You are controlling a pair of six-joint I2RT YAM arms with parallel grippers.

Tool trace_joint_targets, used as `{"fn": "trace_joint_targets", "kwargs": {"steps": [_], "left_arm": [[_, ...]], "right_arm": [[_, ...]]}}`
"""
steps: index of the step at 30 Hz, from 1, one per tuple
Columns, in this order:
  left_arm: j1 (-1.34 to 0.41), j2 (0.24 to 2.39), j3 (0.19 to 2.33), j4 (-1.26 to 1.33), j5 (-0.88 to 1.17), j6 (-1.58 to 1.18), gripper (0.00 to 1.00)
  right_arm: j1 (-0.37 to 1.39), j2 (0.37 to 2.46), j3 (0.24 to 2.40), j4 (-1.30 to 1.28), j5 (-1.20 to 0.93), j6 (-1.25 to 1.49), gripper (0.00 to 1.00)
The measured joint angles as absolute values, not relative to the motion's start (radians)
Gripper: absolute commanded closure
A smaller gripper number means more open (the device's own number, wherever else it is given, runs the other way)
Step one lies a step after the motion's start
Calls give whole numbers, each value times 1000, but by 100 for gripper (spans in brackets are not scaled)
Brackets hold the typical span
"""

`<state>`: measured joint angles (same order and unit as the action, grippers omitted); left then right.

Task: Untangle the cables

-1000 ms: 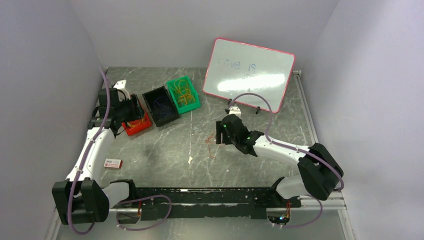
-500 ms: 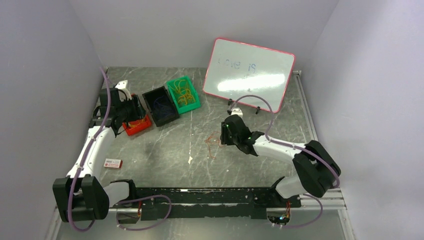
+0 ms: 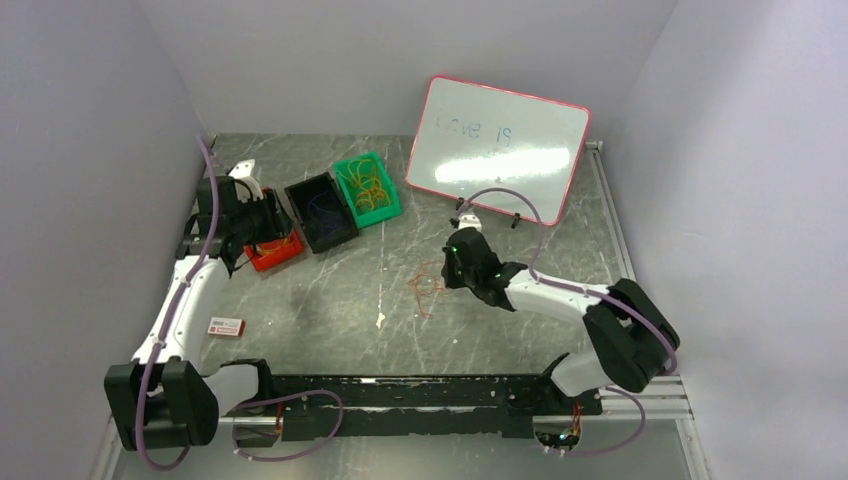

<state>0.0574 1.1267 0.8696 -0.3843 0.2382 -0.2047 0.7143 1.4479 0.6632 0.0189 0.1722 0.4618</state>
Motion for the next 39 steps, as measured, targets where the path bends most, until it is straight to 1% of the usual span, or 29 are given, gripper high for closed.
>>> {"fn": "trace_joint_targets", "kwargs": {"steps": [3,4,5,7,12,16,19,25,30,34,39], "left_arm": [[57,1095,867,-379,252,-207,34],[57,1074,865,-373,264,-207,24],[57,1047,863,-360,284,-206,17],[57,994,863,-325,336,-207,11],[51,965,894,-264,509,-215,9],[15,968,900,-231,590,-223,9],[-13,958,893,-188,639,-224,9],[-60,949,859,-86,762,-216,11],[-75,975,858,12,929,-233,12],[-83,984,841,148,1045,-315,11],[-95,983,804,303,1079,-434,12]], "right_arm": [[714,1377,648,45,160,437,100],[714,1340,643,52,152,423,100],[713,1302,643,60,143,407,100],[713,1234,652,75,113,371,100],[714,1173,757,75,29,290,100],[714,1151,885,57,10,252,100],[713,1150,969,37,-7,226,100],[714,1189,1173,-30,-129,149,100],[713,1196,1234,-67,-193,104,100],[713,1199,1238,-80,-233,87,100],[713,1210,1238,-78,-295,81,100]]}}
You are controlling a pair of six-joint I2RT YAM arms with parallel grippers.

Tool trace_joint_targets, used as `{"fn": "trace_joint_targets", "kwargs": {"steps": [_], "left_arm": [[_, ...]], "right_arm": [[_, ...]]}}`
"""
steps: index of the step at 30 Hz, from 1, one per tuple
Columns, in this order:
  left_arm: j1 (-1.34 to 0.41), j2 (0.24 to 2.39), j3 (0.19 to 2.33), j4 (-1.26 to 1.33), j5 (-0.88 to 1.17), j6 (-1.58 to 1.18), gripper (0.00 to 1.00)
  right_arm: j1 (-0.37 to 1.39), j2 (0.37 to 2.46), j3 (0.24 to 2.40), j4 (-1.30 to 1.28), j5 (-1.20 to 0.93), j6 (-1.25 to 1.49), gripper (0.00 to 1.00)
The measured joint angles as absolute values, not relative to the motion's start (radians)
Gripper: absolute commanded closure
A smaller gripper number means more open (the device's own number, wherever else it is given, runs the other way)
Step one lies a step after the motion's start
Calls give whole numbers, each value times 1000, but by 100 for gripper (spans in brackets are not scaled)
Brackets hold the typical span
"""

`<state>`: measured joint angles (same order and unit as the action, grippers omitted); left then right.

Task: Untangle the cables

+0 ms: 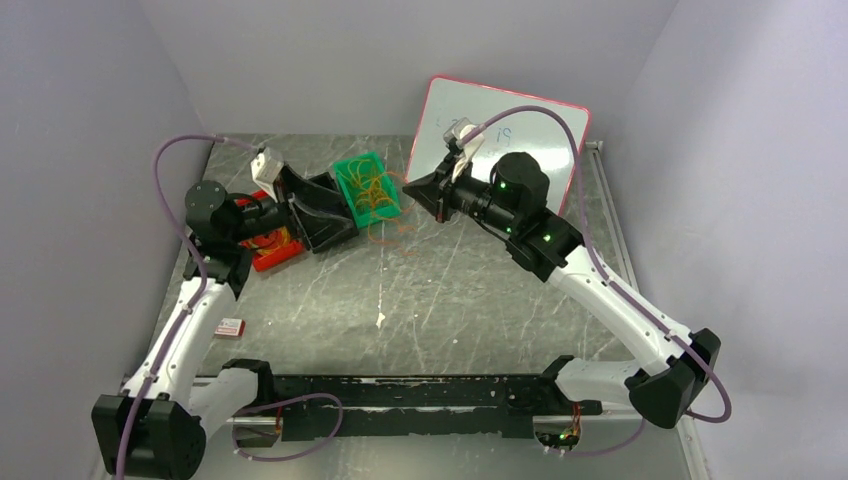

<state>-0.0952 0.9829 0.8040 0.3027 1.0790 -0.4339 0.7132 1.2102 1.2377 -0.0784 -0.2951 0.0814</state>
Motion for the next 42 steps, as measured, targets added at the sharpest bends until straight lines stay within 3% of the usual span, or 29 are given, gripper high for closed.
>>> {"fn": "trace_joint_targets", "kwargs": {"steps": [14,28,33,38,42], "left_arm": [[-257,1045,805,364,1008,-469,15],[-273,1098,805,464,991,-558,64],[-273,1098,805,486,991,-580,90],[-274,1098,805,482,989,-582,93],[-274,1097,807,445,981,-560,93]], "right_arm": [[713,1219,1238,8,-401,120,100],[713,1220,1212,39,-419,142,100],[713,1220,1207,40,-419,146,100],[713,1220,1198,41,-418,146,99],[713,1220,1184,43,-411,150,77]]}}
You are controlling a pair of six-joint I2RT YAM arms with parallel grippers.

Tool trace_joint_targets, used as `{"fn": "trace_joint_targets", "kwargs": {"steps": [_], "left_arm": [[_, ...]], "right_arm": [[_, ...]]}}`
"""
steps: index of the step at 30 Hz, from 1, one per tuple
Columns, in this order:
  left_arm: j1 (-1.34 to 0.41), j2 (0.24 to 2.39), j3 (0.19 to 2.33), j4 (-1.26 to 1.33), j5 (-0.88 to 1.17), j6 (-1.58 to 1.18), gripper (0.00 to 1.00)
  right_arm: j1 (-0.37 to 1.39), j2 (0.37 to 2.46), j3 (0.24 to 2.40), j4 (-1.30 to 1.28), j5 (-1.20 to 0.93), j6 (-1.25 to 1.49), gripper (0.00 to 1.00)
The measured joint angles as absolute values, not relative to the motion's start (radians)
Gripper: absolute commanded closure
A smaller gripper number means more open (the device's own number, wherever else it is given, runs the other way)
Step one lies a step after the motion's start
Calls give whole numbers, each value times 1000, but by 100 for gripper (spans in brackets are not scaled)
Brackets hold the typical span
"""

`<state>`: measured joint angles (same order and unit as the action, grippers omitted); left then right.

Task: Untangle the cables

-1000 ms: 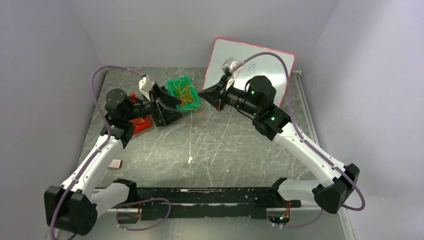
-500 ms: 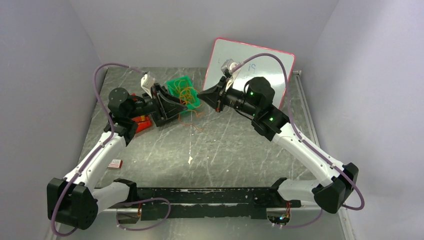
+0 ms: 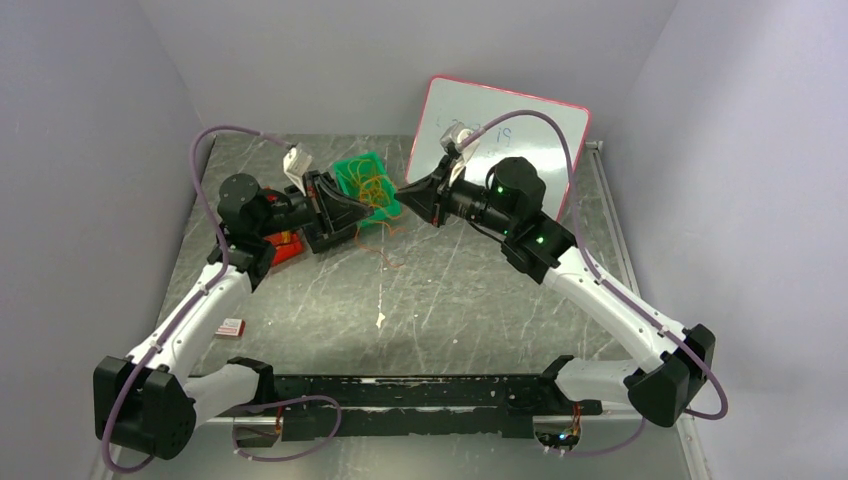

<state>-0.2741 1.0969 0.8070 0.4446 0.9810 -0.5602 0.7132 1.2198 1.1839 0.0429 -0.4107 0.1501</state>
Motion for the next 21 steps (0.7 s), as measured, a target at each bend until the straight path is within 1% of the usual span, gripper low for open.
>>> {"fn": "trace_joint_targets", "kwargs": {"steps": [1,2,4,5,7,10,15,21], "left_arm": [[-274,1097,812,415,971,-546,93],[-274,1097,817,394,963,-530,93],[-275,1097,843,315,928,-488,93],[-275,1096,860,271,907,-463,93],[-276,1096,907,175,844,-403,93],[-275,1087,963,57,746,-331,93],[-243,1056,1004,-103,552,-258,93],[-69,1005,1008,-264,307,-224,93]], "right_arm": [[713,1220,1182,41,-407,152,69],[713,1219,1180,43,-403,154,65],[713,1215,1173,47,-392,153,52],[713,1210,1167,48,-385,153,49],[713,1200,1156,48,-361,154,45],[713,1192,1151,46,-323,149,42],[713,1191,1141,36,-239,141,42],[713,1193,1118,12,-178,142,42]]}}
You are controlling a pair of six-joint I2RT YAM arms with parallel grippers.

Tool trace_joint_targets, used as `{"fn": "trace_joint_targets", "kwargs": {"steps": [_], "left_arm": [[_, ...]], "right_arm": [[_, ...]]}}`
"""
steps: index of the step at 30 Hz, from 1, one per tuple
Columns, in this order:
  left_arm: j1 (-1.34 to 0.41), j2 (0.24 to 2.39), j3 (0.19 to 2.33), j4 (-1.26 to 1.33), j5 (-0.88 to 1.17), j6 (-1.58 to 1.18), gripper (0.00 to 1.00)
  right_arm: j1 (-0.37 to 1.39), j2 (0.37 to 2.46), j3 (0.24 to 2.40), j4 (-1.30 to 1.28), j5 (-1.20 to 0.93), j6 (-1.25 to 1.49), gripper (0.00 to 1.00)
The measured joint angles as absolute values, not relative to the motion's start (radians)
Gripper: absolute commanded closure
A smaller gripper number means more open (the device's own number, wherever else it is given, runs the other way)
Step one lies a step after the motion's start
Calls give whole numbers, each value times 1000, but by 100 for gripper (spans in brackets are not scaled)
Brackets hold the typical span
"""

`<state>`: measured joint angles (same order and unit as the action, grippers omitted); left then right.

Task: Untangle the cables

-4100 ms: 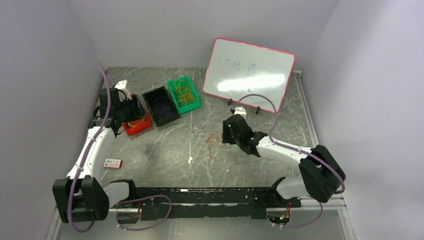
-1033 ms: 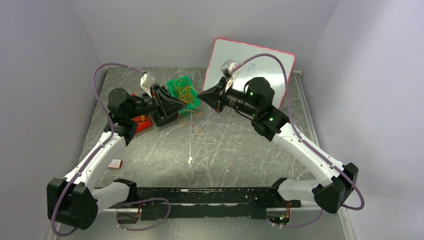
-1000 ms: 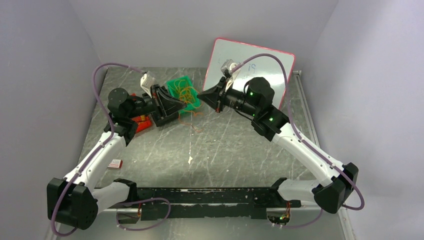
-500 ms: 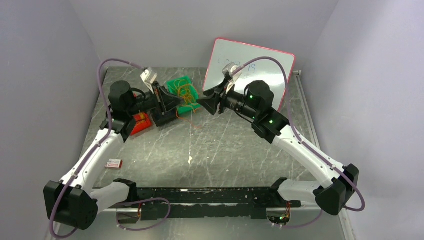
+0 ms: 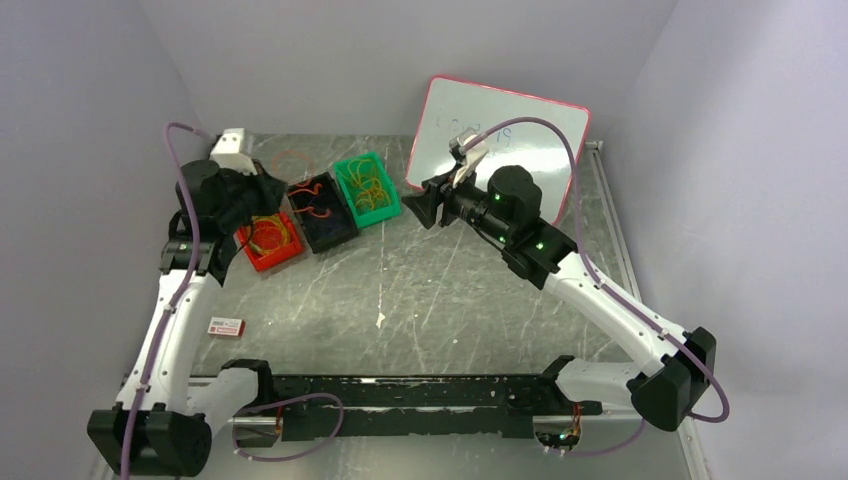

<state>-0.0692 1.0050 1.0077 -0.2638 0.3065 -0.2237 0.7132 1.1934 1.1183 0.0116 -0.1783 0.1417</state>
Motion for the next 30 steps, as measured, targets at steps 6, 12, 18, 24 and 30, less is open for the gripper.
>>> {"fn": "trace_joint_targets", "kwargs": {"steps": [6,12,18,24,30], "left_arm": [[6,991,1038,-357,62,-180,93],[20,1046,1041,-359,-142,-147,93],[25,1120,1031,-334,-243,-127,93],[25,1177,1030,-314,-290,-127,93],[26,1190,1018,-297,-313,-126,93]], "right_arm": [[713,1205,1118,-3,-167,152,41],[713,1216,1096,-10,-173,176,41],[713,1227,1073,-25,-180,183,41],[713,1238,1069,-29,-187,183,41],[713,1262,1069,-29,-201,182,41]]}}
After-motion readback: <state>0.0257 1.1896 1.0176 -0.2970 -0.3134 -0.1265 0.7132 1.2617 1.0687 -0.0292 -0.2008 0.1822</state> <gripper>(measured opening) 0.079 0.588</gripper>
